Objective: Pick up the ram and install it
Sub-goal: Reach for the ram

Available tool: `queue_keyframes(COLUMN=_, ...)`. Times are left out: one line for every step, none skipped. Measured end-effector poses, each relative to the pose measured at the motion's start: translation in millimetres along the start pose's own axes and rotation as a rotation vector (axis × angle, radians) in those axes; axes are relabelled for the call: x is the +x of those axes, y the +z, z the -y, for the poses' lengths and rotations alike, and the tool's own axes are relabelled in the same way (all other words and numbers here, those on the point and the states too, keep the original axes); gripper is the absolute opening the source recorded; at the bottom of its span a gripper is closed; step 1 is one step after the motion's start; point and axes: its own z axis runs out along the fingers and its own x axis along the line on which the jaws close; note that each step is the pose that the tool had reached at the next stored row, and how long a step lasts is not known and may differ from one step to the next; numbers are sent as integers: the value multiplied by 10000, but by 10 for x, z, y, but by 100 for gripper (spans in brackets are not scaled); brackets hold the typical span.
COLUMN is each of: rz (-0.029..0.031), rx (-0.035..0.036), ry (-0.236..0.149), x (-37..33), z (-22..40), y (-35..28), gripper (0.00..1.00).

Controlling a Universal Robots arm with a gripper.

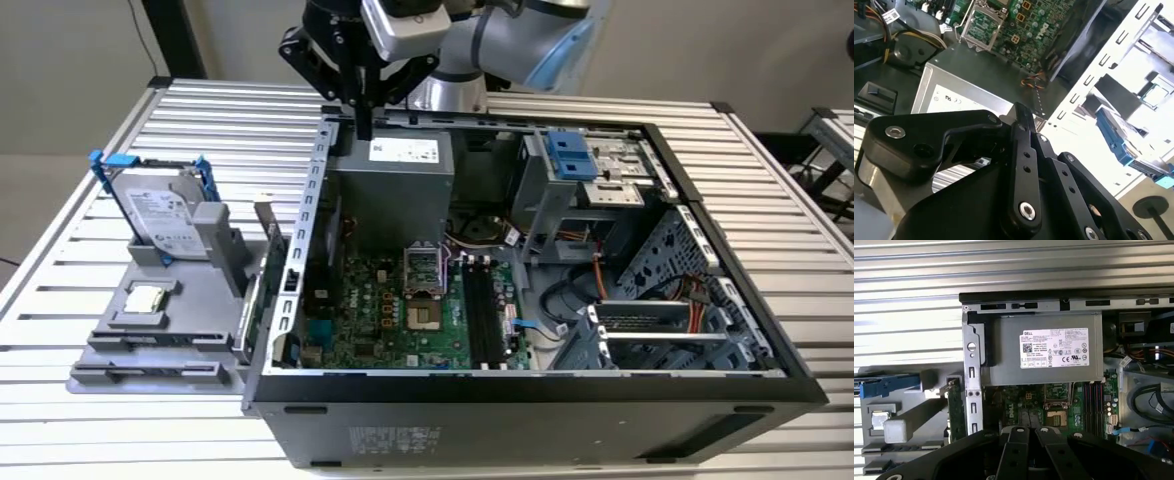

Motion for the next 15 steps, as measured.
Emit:
queue_keyframes(rz=-1, rx=1, ry=0, x=26, z=2, y=-1, gripper=0)
queue_keyframes(rz=0, rx=0, ry=0, x=52, z=4, y=-1, gripper=0)
queue_keyframes(rz=0, rx=0, ry=1, x=80, z=6, y=-2, gripper=0)
queue_keyframes(rz=-1, rx=1, ry=1, x=107, z=7, y=-3, gripper=0)
queue_keyframes(rz=0, rx=0, ry=1, x=136, z=10, y=-3, gripper=0)
queue_keyframes(rz=-1, rx=1, ry=0, x=166, z=12, y=-4, gripper=0)
queue_keyframes(rz=-1, rx=1, ry=-1, x=198, z=14, y=-4, gripper=0)
queue_keyframes(rz=0, rx=0, ry=1, x=232, z=16, y=-5, gripper=0)
queue_keyframes(rz=-1, rx=1, ry=1, x=263, z=18, y=-6, gripper=0)
queue_keyframes(rz=0, rx=0, ry=1, x=297, z=21, y=-6, gripper=0)
queue_keyframes(rz=-1, rx=0, ry=0, x=329, z=23, y=-7, gripper=0)
queue_keyframes(rz=0, rx=0, ry=0, x=360, z=25, y=-7, gripper=0)
queue_keyframes(rz=0, rx=0, ry=0, x=392, z=28, y=-8, gripper=0)
queue_keyframes(rz=-1, rx=0, ry=1, x=425, z=30, y=-9, gripper=0)
queue_keyframes(rz=0, rx=0, ry=1, x=456, z=32, y=-9, gripper=0)
